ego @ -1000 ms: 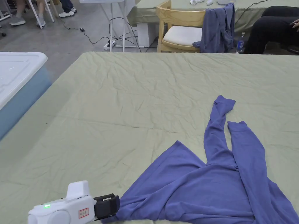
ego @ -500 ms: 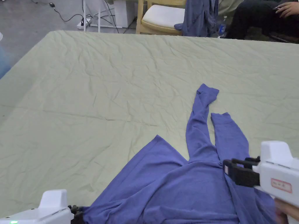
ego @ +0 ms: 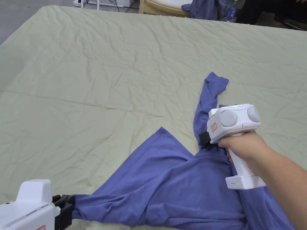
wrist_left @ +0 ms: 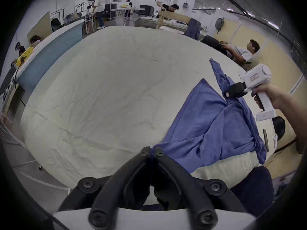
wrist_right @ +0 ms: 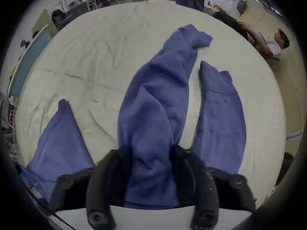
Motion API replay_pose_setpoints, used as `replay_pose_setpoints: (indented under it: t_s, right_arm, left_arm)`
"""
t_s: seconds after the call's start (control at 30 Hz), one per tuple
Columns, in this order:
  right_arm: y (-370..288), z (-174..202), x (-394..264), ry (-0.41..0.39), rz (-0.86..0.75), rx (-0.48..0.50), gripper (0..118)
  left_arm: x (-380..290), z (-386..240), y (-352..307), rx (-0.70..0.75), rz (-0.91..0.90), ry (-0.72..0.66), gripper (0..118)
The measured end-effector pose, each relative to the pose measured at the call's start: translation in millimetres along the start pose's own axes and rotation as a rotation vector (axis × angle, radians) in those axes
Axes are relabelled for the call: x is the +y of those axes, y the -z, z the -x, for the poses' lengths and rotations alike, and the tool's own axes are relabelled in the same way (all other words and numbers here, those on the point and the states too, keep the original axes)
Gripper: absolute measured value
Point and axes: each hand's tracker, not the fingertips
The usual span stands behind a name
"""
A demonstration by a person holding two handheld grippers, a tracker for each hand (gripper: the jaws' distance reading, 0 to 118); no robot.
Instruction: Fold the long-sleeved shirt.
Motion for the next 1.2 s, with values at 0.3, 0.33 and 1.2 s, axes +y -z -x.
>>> replay_pose_setpoints:
  t_s: [0.3, 0.33, 1.2]
  right_arm:
    - [-152.3, -34.3, -68.8, 0.022, -0.352, 0.04, 9]
    - [-174.8, -41.3, -86.7, 0.052, -0.401, 0.057, 9]
    - [-520.2, -104.9, -230.6, 0.283, -1.151, -0.147, 9]
  left_arm:
    - [17.8, -9.1, -37.9, -0.058, -0.086, -0.013, 0]
    - [20.6, -9.9, -45.3, -0.07, -0.103, -0.02, 0]
    - [177.7, -105.0, -310.4, -0.33, -0.726, 0.024, 0]
